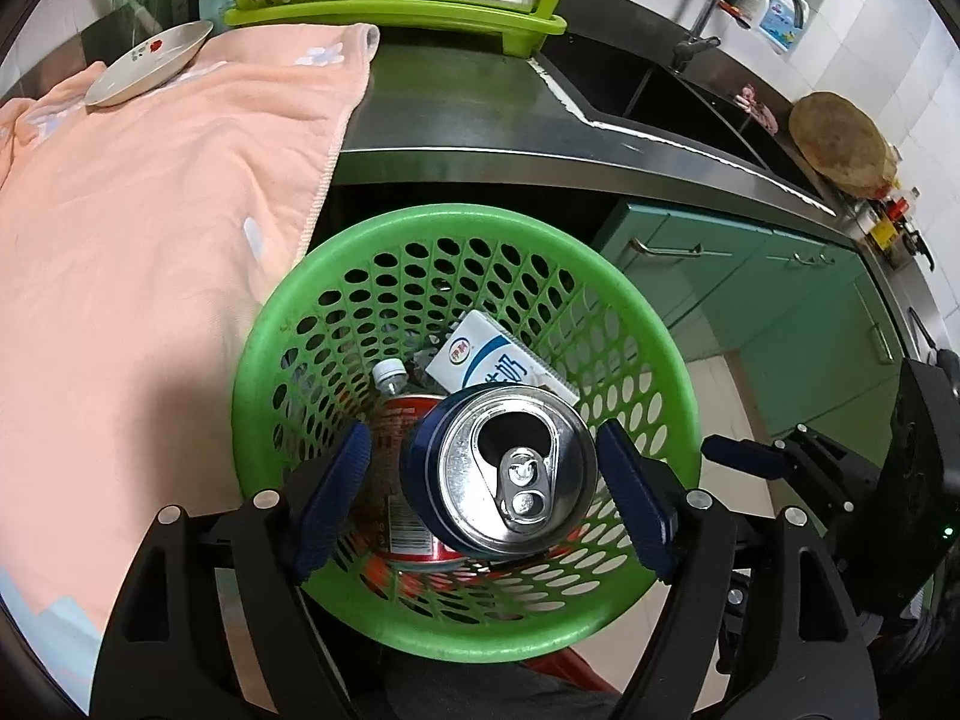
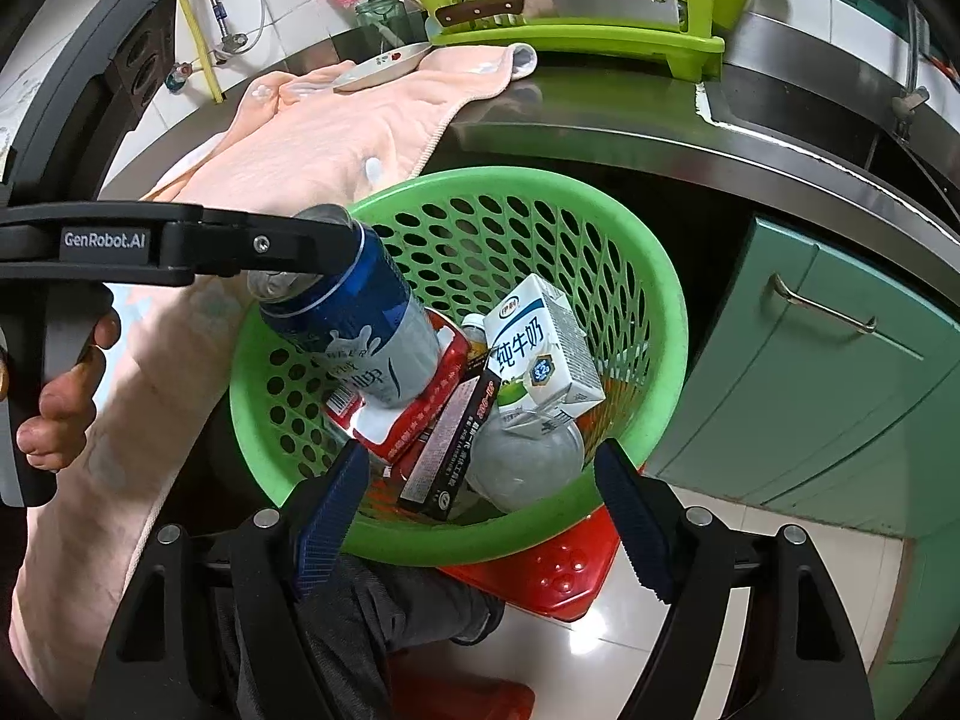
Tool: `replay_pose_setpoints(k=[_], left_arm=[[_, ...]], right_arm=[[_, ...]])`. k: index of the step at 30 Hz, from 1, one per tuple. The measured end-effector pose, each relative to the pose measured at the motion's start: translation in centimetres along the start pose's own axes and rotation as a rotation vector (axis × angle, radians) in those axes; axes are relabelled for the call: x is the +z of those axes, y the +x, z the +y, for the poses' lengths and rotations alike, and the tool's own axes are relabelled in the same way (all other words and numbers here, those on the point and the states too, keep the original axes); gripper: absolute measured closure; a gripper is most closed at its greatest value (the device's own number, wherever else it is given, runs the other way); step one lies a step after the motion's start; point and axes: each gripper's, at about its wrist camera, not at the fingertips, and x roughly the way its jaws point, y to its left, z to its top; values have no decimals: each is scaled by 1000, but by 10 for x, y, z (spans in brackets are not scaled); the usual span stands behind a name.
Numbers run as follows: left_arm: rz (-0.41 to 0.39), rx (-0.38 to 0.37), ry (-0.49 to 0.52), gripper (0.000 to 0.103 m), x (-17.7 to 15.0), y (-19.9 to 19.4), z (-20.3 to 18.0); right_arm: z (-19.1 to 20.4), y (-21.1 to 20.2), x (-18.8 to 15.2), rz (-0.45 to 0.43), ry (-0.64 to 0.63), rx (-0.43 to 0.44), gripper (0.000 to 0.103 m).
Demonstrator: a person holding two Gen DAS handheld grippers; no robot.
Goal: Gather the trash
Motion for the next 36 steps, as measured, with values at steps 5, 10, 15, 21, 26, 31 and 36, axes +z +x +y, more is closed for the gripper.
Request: replay_pose_setpoints(k=[5,10,15,21,26,31,36], left_arm=[[-7,-2,-25,23,-3,-3,7],[-24,18,-41,22,-4,-6,12],[-24,30,-47,22,1,-2,13],[-33,55,-41,22,11,-5,14],[-39,54,-56,22,15,-9,20],[-55,64,-54,22,10,-18,24],[-89,82,-64,22,3,-37,33]], right_arm=[[4,0,1,-2,-2,-1,28],[7,-1,3,-7,0,-2,28],[8,-4,5,-16,7,1,28],[3,-5,6,-18,11,-2,28],[9,-3,7,-20,-1,26,28],[22,6,10,-13,-19,47,28],[28,9,13,-18,-22,57,28]])
